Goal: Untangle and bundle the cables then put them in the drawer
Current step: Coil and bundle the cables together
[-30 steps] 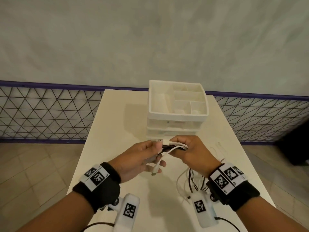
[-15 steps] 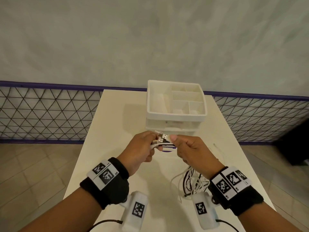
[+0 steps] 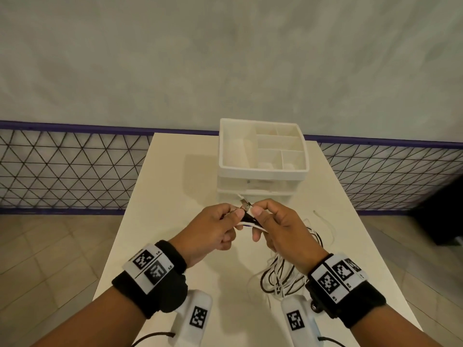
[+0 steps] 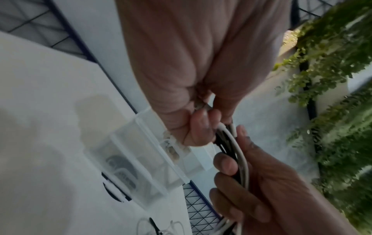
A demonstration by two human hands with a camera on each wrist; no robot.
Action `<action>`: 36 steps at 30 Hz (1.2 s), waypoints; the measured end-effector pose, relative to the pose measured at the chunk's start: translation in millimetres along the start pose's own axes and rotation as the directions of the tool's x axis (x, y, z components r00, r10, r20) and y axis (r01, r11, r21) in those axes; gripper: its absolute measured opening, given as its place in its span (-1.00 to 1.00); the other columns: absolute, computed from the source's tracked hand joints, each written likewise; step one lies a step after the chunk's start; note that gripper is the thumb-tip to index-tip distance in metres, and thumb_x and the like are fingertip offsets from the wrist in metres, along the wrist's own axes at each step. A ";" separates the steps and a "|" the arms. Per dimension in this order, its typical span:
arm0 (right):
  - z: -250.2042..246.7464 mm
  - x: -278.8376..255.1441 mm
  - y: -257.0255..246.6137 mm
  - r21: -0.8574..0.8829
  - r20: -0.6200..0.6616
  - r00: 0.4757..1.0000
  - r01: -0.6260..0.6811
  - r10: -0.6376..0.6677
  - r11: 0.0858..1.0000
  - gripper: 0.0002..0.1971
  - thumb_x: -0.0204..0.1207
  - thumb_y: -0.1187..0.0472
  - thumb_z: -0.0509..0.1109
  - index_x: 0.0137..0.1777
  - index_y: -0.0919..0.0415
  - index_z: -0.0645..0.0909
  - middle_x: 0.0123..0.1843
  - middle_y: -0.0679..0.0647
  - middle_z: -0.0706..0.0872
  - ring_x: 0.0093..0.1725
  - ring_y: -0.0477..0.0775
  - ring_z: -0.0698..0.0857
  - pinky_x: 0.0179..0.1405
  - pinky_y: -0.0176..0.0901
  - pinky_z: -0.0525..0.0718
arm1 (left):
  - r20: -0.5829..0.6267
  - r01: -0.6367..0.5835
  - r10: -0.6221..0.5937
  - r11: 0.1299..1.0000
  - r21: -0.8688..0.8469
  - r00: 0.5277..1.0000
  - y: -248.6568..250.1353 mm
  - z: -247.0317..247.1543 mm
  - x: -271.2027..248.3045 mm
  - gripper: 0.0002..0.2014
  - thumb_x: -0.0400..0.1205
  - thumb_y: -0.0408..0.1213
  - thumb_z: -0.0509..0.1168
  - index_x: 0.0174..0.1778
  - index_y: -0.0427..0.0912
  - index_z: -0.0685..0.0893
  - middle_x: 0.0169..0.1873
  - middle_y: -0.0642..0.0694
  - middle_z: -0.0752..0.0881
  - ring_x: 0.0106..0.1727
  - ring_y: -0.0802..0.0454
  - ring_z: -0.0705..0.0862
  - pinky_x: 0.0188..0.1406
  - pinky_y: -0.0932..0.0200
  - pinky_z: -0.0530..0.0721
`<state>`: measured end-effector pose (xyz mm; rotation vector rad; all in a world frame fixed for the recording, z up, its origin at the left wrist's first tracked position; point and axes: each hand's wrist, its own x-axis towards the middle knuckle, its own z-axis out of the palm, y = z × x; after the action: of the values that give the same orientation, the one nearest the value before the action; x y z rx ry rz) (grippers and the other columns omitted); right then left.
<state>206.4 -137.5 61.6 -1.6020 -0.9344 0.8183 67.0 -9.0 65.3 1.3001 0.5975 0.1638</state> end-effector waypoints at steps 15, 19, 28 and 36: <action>11.5 -2.2 5.7 -0.297 0.037 0.959 0.278 -0.280 0.914 -0.67 0.67 0.15 0.40 0.38 -0.18 0.69 -0.26 0.07 0.79 -0.23 0.01 0.70 -0.18 -0.21 0.67 | -0.040 0.045 -0.058 0.965 -0.257 0.998 1.4 1.4 3.5 -0.31 0.65 0.41 -0.05 -0.05 -0.14 0.71 -0.49 -0.01 0.44 -0.50 0.11 0.24 -0.51 0.19 0.16; 10.1 0.5 11.0 -0.553 0.116 0.931 0.350 -0.346 0.756 -0.61 0.72 -0.03 0.21 0.52 -0.20 0.55 -0.27 -0.15 0.59 -0.23 -0.07 0.62 -0.22 -0.01 0.69 | 0.002 0.060 -0.060 0.985 -0.164 0.998 2.6 -2.8 4.3 -0.43 0.63 0.32 0.18 0.02 -0.20 0.60 -0.39 -0.05 0.49 -0.47 0.10 0.35 -0.53 0.22 0.26; 18.2 -3.5 3.1 -0.173 -0.142 0.972 0.162 -0.187 0.972 -0.68 0.59 0.25 0.49 0.25 -0.13 0.79 -0.08 -0.07 0.89 -0.17 -0.16 0.75 -0.06 -0.30 0.67 | -0.149 -0.003 -0.025 0.983 -0.184 0.989 4.1 6.4 6.5 -0.73 0.78 -0.24 0.12 -0.03 -0.32 0.66 -0.38 -0.17 0.58 -0.51 0.04 0.46 -0.56 0.17 0.46; 18.9 -2.9 -7.5 -0.156 -0.162 0.982 0.074 -0.099 0.985 -0.73 0.41 0.14 0.66 0.11 -0.05 0.84 -0.08 -0.21 0.89 -0.02 -0.26 0.83 0.03 -0.45 0.68 | -0.092 0.029 -0.035 0.997 -0.067 0.995 5.8 16.7 6.7 -0.62 0.79 -0.02 0.15 0.09 -0.29 0.68 -0.35 -0.16 0.58 -0.52 0.06 0.47 -0.59 0.19 0.46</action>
<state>187.4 -130.8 65.1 -1.7175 -0.9539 0.5534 82.2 -18.7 71.0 1.2239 0.6865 0.2169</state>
